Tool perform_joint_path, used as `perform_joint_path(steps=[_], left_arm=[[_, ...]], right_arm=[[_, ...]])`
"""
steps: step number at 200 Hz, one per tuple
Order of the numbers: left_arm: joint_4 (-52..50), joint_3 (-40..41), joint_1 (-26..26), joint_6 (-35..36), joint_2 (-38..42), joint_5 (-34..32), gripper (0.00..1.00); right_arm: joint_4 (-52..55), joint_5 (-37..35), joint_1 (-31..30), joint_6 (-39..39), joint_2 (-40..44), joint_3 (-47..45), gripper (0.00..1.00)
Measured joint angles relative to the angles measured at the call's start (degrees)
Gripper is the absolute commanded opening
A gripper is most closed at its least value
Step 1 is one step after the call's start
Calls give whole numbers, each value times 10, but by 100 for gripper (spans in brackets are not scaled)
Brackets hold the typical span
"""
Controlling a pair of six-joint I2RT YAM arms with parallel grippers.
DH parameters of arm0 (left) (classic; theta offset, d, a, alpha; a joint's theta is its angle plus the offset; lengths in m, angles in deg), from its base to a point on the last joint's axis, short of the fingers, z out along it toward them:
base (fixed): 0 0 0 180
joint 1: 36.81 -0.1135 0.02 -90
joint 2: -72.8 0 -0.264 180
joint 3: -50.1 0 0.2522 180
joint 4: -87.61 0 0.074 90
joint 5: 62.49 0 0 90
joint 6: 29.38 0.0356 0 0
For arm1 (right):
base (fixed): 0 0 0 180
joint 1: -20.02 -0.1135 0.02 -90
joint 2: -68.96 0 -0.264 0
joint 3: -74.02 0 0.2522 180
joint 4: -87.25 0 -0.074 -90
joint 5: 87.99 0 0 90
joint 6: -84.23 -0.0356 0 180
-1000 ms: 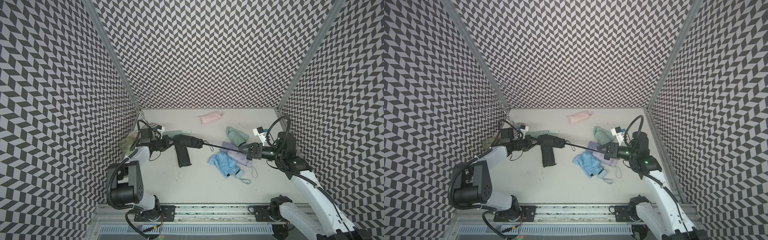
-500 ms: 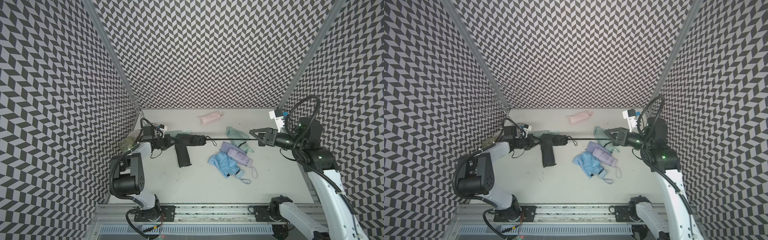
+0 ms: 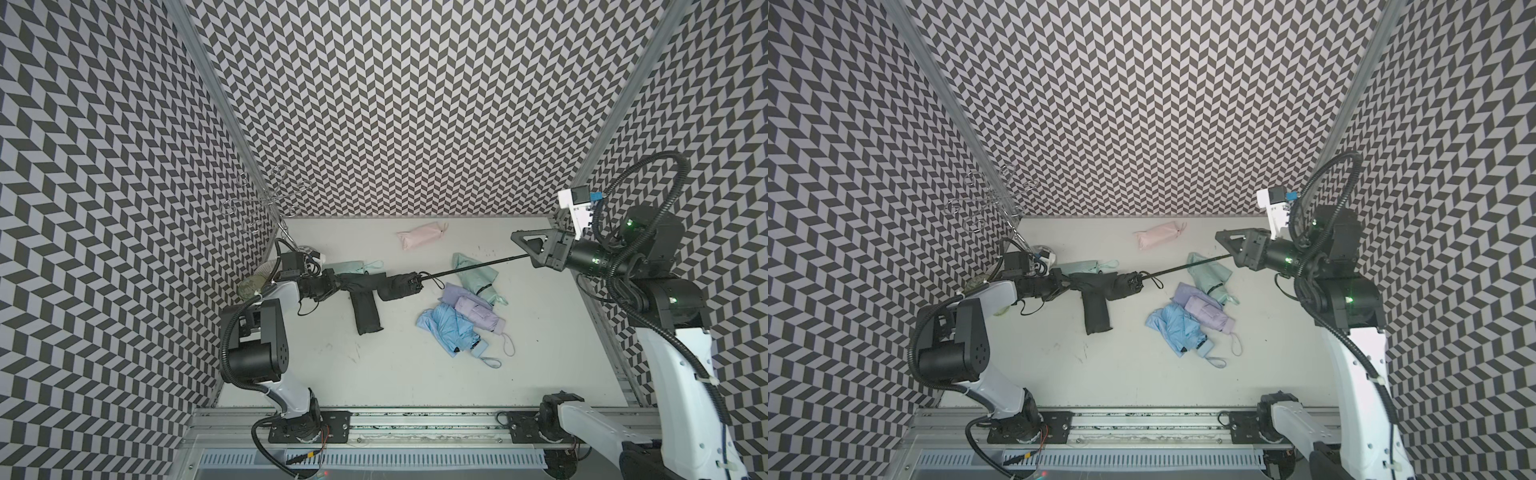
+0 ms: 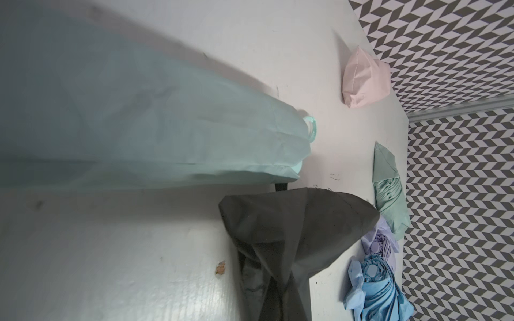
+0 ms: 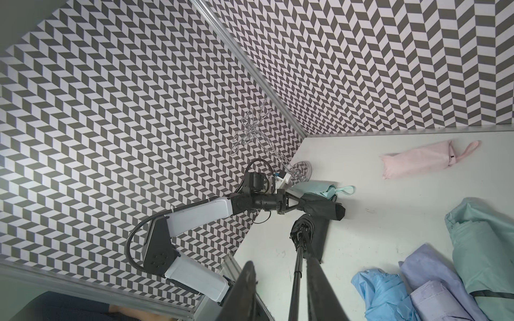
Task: Take umbrellas out of sleeves
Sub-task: Take out the umbrella from the umbrella sleeve, then adjust the umbrella.
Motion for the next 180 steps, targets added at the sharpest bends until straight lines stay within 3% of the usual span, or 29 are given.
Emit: perform_joint_path(steps=[9, 17, 27, 37, 41, 44, 47, 110, 146, 171, 180], left_arm=[[-1, -2, 15, 0, 0, 1, 0], [-2, -5, 30, 1, 0, 2, 6], [-2, -9, 51, 4, 0, 2, 45], [-1, -11, 67, 4, 0, 3, 67], [-2, -11, 73, 5, 0, 4, 79], [-2, -12, 78, 5, 0, 3, 96], [-3, -12, 82, 6, 0, 3, 99], [-58, -11, 92, 16, 50, -35, 100], [-38, 39, 107, -12, 97, 12, 100], [-23, 113, 135, -43, 128, 43, 85], [-19, 139, 143, -56, 137, 51, 85]], right_arm=[[-8, 6, -1, -3, -4, -10, 0], [-16, 12, -1, -7, -4, -23, 0], [-26, 17, -2, -15, -3, -45, 0], [-38, 20, -2, -21, 0, -67, 0], [-45, 21, -2, -24, 3, -79, 0], [-48, 22, -2, -27, 4, -87, 0], [-53, 23, -2, -30, 6, -95, 0], [-133, 25, -2, -55, 44, -245, 0], [-145, 18, -2, -51, 50, -297, 0], [-154, 17, -2, -50, 50, -307, 0], [-154, 16, -2, -48, 50, -308, 0]])
